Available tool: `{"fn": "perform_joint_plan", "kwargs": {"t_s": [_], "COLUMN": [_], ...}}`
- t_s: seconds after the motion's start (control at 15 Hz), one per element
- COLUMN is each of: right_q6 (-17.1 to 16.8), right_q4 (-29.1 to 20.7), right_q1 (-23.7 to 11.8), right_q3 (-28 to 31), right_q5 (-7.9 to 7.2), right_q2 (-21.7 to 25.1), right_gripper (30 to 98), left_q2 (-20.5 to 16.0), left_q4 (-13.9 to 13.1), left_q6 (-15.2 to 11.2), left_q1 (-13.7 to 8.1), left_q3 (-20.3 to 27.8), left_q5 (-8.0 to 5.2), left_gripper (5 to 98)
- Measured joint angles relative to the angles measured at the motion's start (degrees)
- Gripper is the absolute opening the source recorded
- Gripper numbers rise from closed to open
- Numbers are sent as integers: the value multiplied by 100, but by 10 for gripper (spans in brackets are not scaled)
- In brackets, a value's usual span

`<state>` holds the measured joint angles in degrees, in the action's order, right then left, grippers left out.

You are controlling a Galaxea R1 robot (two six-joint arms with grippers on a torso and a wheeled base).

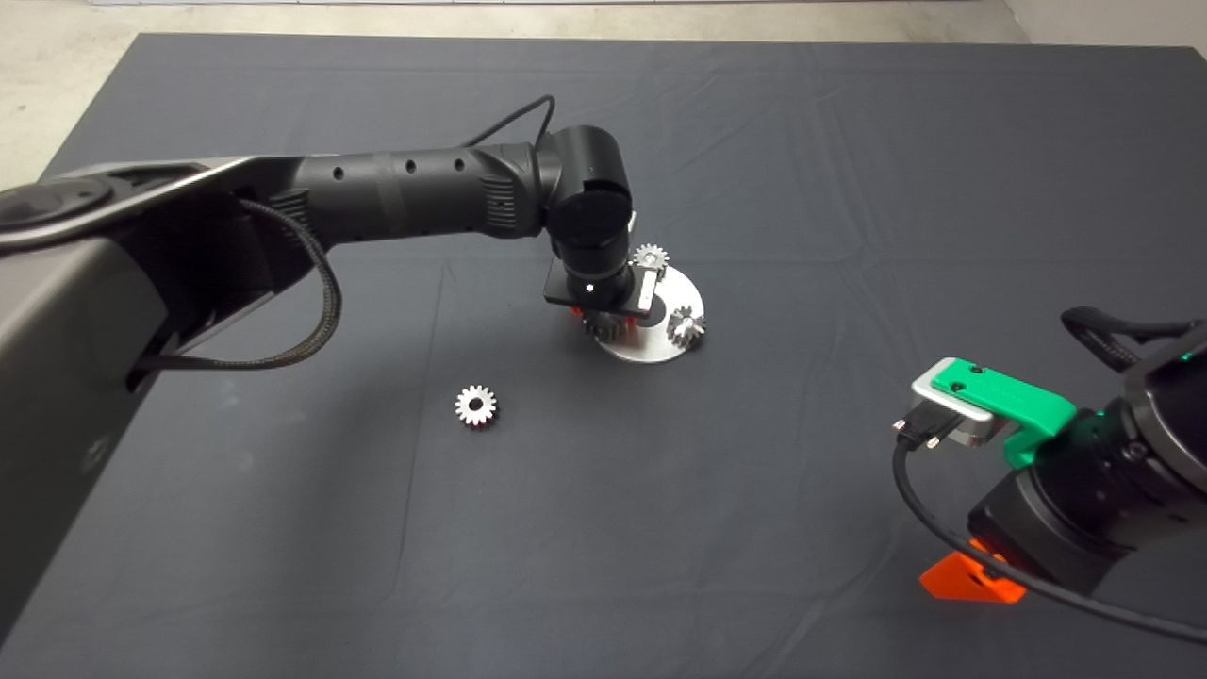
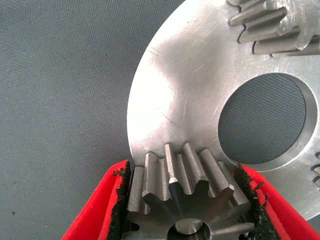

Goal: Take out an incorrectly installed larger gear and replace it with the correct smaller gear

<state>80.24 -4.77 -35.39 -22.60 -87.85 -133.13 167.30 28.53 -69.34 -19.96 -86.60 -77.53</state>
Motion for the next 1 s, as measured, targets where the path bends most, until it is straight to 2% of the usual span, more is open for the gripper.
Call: {"fn": "perform_joint_plan", "kwargs": {"t_s": [0.33,0.93,1.0], "right_q6": [0,0,0], "right_q4": [0,0,0], "right_q1": [0,0,0], "right_q3": [15,15,15], "right_q5": [0,0,0], "right_q2": [13,28,28], "right_gripper": [976,976,976], "left_q2": [0,4,4], "left_q4": [22,30,30], "left_q6": [-6,-106,-206], "left_q1": [9,4,4], "left_q3": [20,35,35], "left_q5": [-6,-151,-171], "left_gripper": [469,462,462]}}
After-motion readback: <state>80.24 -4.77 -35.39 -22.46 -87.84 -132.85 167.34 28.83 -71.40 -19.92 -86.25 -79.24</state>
